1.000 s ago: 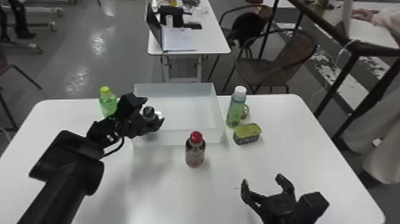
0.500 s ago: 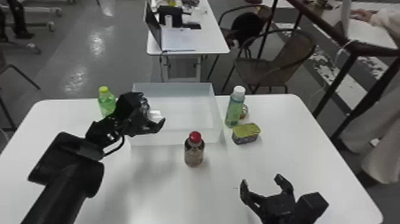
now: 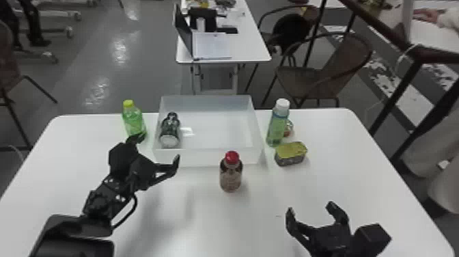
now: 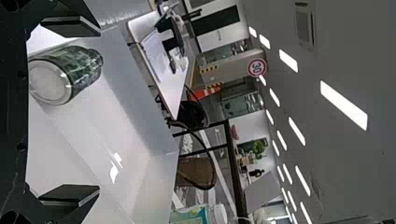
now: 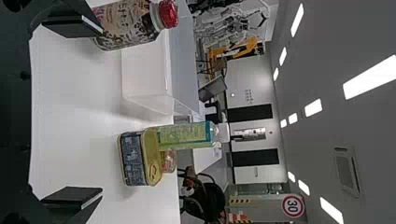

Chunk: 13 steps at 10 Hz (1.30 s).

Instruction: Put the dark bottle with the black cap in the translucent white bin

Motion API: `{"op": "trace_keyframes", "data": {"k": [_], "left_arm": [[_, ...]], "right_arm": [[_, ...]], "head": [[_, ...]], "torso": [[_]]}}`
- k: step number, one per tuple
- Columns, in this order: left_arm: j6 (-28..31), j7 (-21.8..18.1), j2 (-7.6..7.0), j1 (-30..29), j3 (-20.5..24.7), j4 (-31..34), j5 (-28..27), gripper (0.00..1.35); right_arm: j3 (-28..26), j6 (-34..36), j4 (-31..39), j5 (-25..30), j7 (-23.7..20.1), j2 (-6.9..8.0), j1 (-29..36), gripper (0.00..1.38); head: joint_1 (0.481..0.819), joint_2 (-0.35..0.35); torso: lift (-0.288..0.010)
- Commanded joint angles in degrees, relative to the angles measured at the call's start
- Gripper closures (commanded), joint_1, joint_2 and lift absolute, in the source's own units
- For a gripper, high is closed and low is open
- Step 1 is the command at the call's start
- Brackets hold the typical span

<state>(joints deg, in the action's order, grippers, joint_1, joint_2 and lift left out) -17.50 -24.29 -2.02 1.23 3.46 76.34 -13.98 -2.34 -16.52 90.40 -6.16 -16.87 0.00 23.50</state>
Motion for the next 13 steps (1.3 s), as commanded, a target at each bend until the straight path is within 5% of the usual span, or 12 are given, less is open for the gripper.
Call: {"op": "trace_keyframes", "data": {"k": [1,6,13], "left_arm": [[-0.08,2.32,-0.27,-7.03,0.41,5.66,4.40,0.12],[-7.11,14.89,2.16,-22.32,3.31,11.90,14.60,0.12],[-13.62,25.08,2.16,-30.06,0.15,11.90,18.82,0.12]], "right_arm": [[-0.56,0.00,1.01,0.18,0.09,0.05,1.02,0.10],[-2.14,0.53,3.21,0.89,0.79,0.05,2.95,0.10],[-2.14,0.79,4.88,1.15,1.49,0.05,4.97,0.10]], "head": [[0.695,-0.033],[0.695,0.032],[0.695,0.085]], "torso": [[-0.058],[-0.058],[-0.058]]}}
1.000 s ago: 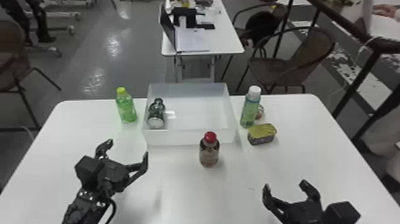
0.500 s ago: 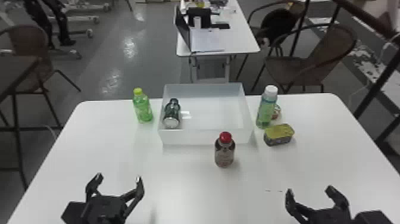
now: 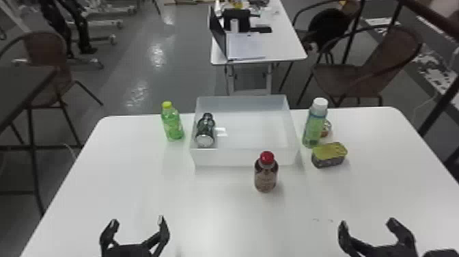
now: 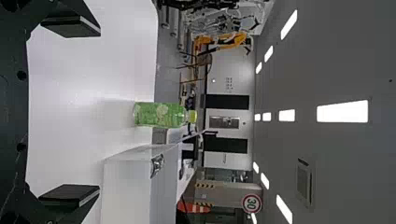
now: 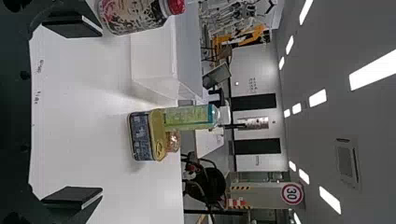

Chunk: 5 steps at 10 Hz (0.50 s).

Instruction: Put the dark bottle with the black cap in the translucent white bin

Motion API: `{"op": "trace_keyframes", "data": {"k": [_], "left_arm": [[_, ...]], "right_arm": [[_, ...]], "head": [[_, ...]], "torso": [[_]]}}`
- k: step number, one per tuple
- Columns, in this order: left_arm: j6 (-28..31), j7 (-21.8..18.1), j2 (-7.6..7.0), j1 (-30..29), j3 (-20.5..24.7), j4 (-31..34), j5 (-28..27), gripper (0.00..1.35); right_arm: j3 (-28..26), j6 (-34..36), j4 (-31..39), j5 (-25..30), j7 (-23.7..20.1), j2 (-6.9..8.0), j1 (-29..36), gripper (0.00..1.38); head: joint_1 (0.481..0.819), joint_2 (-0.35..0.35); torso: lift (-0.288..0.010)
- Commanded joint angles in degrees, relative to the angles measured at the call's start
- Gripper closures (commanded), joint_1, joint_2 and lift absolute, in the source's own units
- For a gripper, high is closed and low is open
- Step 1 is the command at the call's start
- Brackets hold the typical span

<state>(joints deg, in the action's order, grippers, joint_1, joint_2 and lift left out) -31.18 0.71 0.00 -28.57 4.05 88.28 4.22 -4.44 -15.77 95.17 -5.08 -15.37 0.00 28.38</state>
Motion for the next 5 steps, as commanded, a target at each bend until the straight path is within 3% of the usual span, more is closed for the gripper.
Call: {"op": "trace_keyframes", "data": {"k": [1,5], "left_arm": [[-0.11,0.52,0.15,-0.78,-0.71,-0.04,0.61,0.12],[-0.90,0.61,-0.26,-1.31,-1.24,-0.04,1.75,0.12]], "right_arm": [[0.05,0.22,0.37,0.69,-0.01,0.05,-0.25,0.10],[0.57,0.57,0.63,2.62,-0.10,0.05,-0.87,0.10]], "head": [[0.695,0.084],[0.695,0.086]], "torso": [[-0.058],[-0.058]]}}
